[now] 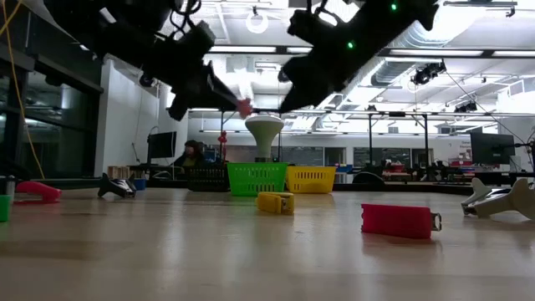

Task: Pick and place Stapler, Stapler remover, tape
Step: Put the pink staple remover into the black bin

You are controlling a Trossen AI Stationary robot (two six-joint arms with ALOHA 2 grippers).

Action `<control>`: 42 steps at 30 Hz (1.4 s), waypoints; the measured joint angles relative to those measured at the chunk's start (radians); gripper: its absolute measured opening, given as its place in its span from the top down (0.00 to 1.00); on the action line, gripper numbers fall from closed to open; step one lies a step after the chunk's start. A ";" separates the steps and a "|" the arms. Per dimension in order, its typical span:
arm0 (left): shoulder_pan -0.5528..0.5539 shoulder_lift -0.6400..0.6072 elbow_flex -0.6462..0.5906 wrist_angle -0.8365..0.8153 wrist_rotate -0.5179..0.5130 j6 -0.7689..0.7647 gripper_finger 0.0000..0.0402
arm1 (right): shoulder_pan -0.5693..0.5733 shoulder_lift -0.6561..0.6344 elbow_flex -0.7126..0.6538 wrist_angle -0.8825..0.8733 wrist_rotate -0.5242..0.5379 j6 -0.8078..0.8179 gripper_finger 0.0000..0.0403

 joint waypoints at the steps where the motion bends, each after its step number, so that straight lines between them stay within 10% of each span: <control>1: 0.009 0.000 0.000 -0.005 -0.032 0.001 0.79 | -0.003 0.000 0.000 -0.025 0.003 0.032 0.50; 9: 0.244 0.000 0.000 -0.104 -0.011 -0.065 0.79 | -0.025 0.000 0.000 -0.241 0.006 0.244 0.50; 21: 0.619 0.032 0.002 -0.146 0.364 -0.197 0.79 | -0.103 0.000 0.000 -0.347 0.022 0.268 0.50; 42: 0.652 0.313 0.289 -0.422 0.475 -0.087 0.74 | -0.169 0.000 0.000 -0.482 0.014 0.268 0.50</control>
